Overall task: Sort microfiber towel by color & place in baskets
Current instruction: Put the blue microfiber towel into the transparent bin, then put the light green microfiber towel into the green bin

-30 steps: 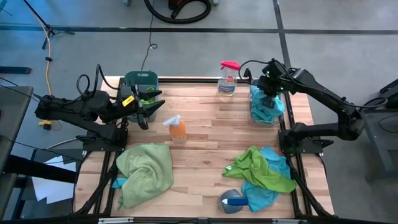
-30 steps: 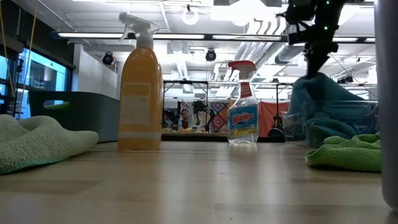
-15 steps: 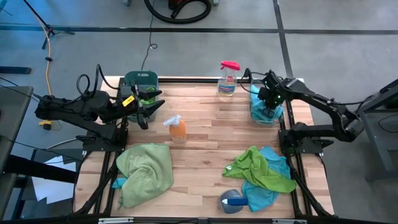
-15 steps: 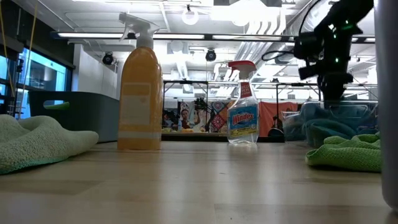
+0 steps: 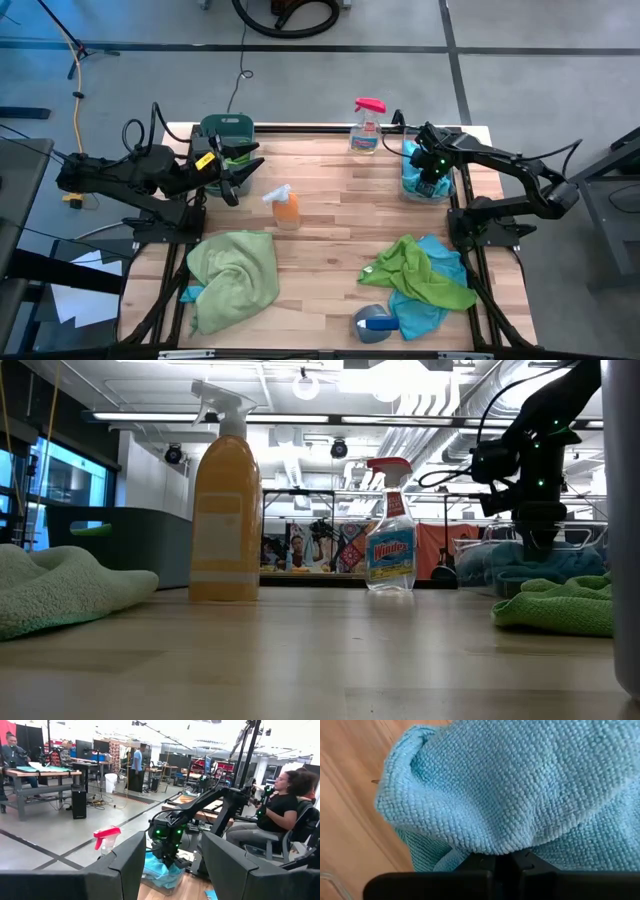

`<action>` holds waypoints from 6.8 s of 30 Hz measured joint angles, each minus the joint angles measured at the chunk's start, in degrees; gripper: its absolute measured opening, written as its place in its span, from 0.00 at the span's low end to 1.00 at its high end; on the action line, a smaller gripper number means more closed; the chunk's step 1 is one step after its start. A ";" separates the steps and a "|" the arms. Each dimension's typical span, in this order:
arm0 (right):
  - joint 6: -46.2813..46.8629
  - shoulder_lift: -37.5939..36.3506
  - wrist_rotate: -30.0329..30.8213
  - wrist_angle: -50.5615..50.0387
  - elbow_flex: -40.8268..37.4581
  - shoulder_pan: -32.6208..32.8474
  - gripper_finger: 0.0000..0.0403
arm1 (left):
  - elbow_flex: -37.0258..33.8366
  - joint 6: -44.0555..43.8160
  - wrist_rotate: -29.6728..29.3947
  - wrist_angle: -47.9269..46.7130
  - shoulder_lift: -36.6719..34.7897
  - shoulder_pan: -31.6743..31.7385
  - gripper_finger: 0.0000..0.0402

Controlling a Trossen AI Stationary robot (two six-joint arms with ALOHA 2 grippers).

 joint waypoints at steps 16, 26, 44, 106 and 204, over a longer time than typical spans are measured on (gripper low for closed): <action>3.50 -0.38 -0.02 -8.82 8.80 0.02 0.45 | -0.02 -2.31 -0.02 -0.04 0.00 -0.02 0.45; 3.66 -0.38 -0.75 -19.01 18.63 0.02 0.67 | -0.02 -2.89 0.00 -0.09 0.00 -0.02 0.45; 23.98 -5.90 -35.38 -7.61 32.46 9.24 0.67 | -0.02 -2.88 0.02 -0.17 0.01 -0.01 0.45; 30.40 -4.80 -1.80 43.21 32.46 48.19 0.67 | -0.02 0.04 0.24 -3.67 0.02 -0.02 0.45; 24.37 -4.80 -1.82 28.96 32.46 48.17 0.67 | 21.19 -47.25 27.34 -56.92 8.98 -28.82 0.00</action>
